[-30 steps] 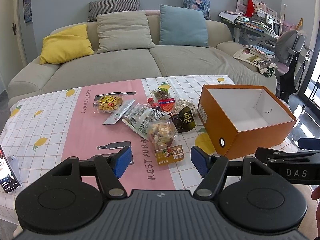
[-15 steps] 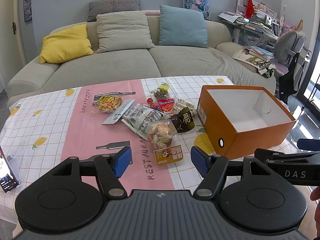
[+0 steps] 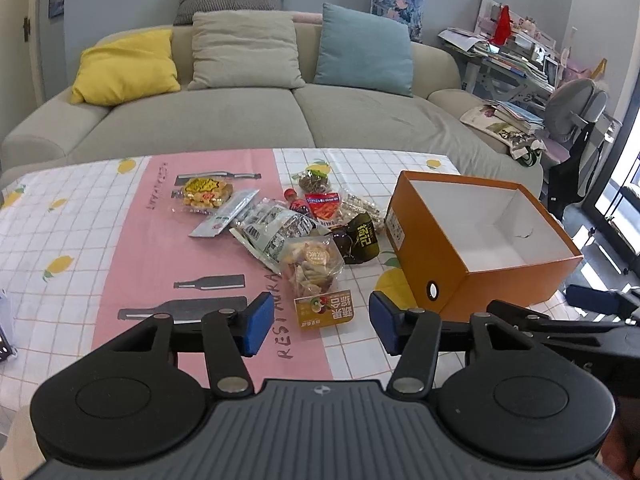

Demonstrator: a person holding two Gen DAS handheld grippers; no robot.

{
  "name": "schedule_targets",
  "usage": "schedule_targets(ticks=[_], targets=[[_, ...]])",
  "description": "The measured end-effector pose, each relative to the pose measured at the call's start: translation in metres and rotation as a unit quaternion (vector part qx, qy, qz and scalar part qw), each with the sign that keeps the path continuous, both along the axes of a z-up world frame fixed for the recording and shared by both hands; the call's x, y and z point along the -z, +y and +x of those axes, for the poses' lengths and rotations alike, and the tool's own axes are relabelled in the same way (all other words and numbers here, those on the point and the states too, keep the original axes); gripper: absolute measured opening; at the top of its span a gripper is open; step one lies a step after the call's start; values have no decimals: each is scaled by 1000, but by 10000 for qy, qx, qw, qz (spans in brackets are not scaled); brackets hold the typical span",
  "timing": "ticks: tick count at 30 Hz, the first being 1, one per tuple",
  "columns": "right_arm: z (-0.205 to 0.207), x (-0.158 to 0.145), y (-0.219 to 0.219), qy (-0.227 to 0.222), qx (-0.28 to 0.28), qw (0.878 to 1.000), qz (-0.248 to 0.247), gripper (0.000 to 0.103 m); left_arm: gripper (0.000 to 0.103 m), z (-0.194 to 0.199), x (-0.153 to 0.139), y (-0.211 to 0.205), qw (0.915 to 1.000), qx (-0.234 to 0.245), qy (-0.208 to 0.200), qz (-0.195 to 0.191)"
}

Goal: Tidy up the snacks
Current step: 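Grasp the clear dried-fruit bag with the left tool while the right tool reaches the white snack bag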

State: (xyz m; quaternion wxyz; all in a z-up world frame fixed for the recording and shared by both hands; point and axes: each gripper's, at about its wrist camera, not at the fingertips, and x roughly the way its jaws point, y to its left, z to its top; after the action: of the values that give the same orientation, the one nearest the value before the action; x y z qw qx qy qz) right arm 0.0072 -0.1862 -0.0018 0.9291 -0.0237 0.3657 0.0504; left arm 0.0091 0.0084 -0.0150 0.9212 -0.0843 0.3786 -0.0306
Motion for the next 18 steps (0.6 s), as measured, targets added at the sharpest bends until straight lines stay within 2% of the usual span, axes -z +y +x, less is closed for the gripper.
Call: schedule_targets(ticks=[2,3,6,8,11,14,18], targets=[[3,4,3,-44,-125,9999,42,78,60,6,5,3,9999,-15,105,71],[6,6,6,-40,-231,9997,65,76,60,10,7,5,9999,-5,113,97],[14,15,15,-76,-475,9988,-8,66,60,22,14,14,9996,-8,137,-253],[22,23,24,-123,-667,9975,-190,54,67,34,18,17,9992,43,143,-377],[40,35,35,-148,-865,9955,-346,41,72,52,24,18,9994,-23,174,-295],[63,45,39,-116,-952,9951,-239,34,75,76,33,21,9989,-102,245,-393],[91,59,47,-56,-1028,9946,-106,31,77,109,48,23,9979,-184,389,-487]])
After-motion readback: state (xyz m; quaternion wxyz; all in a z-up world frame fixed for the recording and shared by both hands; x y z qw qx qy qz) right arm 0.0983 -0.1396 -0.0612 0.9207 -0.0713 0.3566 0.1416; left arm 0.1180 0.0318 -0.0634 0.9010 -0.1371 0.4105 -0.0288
